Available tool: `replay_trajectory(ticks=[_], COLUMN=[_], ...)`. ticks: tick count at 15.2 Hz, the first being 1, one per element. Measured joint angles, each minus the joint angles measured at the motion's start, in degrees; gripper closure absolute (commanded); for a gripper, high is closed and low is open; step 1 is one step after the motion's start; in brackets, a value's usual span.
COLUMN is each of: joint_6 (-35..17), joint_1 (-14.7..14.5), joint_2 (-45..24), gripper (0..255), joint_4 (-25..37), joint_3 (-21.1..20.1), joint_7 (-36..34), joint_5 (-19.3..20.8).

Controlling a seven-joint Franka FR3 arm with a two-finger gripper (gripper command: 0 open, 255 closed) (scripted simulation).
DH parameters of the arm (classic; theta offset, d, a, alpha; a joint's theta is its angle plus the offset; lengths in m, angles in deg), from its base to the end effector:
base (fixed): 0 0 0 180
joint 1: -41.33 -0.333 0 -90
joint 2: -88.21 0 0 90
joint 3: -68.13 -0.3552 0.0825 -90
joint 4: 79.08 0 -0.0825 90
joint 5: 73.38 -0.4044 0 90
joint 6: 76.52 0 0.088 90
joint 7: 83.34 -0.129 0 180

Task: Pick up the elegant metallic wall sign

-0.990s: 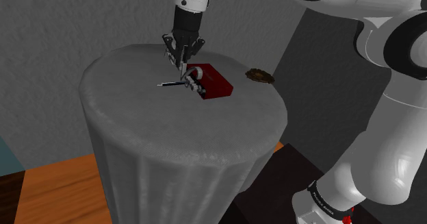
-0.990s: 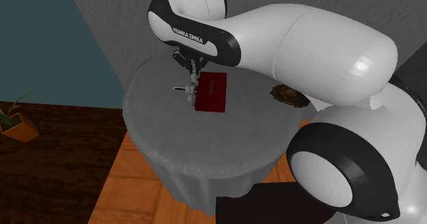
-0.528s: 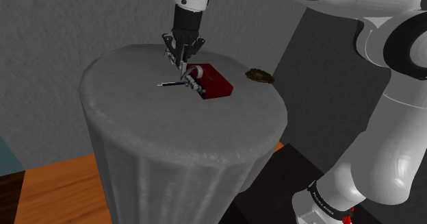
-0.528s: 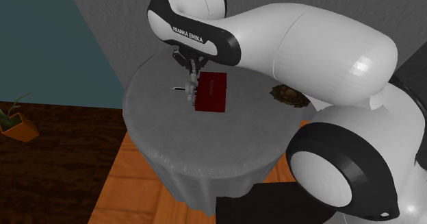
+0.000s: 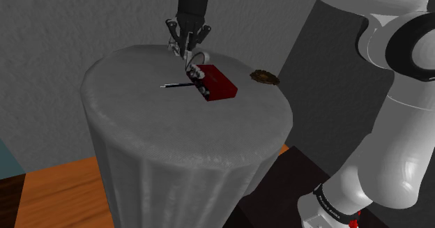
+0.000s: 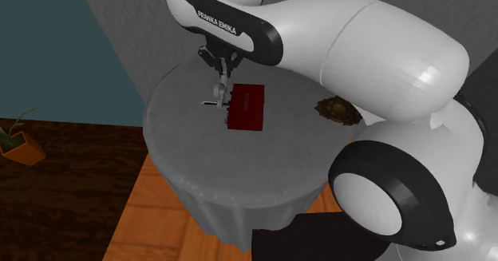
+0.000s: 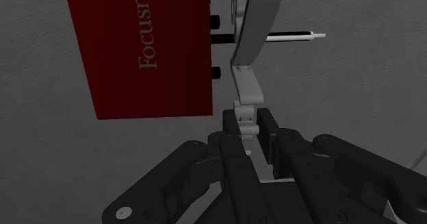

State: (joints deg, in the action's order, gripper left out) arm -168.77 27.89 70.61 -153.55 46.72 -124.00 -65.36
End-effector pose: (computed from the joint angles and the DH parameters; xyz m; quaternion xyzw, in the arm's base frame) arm 0.5874 0.3386 0.5970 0.9982 -0.0574 0.0181 0.0046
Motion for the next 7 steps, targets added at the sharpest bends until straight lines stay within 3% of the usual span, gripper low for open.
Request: replay_trajectory(ticks=[7], joint_6=[6.2], joint_1=[-1.0], joint_2=[-1.9], gripper=[255], joint_4=[8.0], joint_3=[-0.1], joint_7=[0.0], joint_5=[0.7])
